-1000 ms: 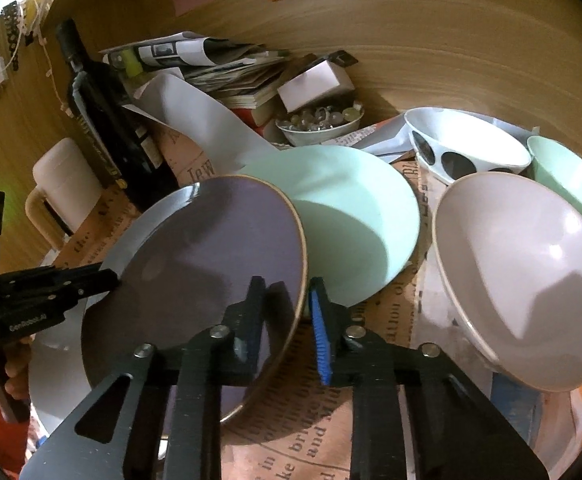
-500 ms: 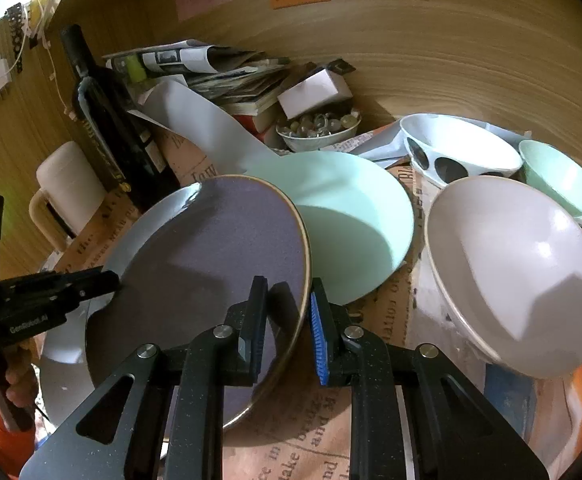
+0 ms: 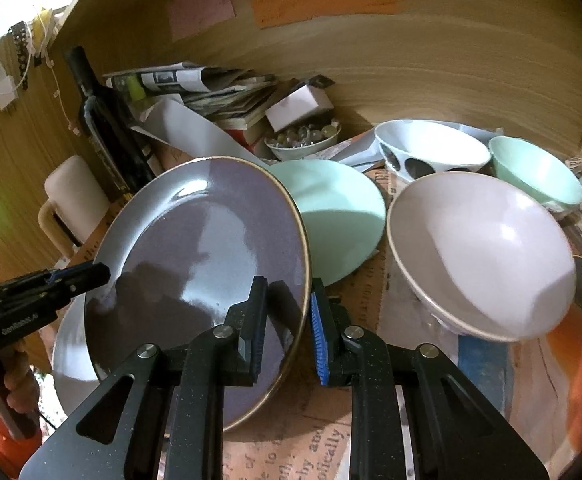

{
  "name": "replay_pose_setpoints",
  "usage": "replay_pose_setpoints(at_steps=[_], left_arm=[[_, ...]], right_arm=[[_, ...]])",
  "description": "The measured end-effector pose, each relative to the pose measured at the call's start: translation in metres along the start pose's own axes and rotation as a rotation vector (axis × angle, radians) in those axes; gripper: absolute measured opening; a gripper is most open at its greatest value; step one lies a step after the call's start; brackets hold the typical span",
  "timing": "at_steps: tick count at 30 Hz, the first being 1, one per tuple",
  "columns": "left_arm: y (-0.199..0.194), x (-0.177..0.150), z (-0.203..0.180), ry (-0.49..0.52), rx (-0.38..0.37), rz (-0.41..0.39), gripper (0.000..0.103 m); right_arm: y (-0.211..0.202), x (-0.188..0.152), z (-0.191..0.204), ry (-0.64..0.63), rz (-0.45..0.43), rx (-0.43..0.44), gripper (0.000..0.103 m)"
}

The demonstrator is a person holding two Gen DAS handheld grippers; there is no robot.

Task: Organize plates and bowls
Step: 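Lift the dark purple plate off the white plate with both tools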

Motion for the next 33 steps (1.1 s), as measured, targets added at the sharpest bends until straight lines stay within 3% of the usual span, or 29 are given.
replay_pose_setpoints(at_steps=[18,33], left_arm=[[-0.021,-0.016,-0.054,0.055,-0.049,-0.017,0.022],[-0.029,-0.045,-0.084,0.079,-0.073,-0.006,0.022]], right_arm=[[-0.054,-0.022,-0.018,0.042,-0.058,-0.051,0.019],[-0.080,-0.057,-0.035,0.084,-0.044,-0.067,0.019]])
Point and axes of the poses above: each gripper's, at about its wrist camera, not at the fingertips, and y roughly the way its jaws point, z to its left, x to its top, the point moved 7 cm from there along y, roughly the way its jaws point, and after that the axes turned 10 degrees about -y, right-handed, at the moved point
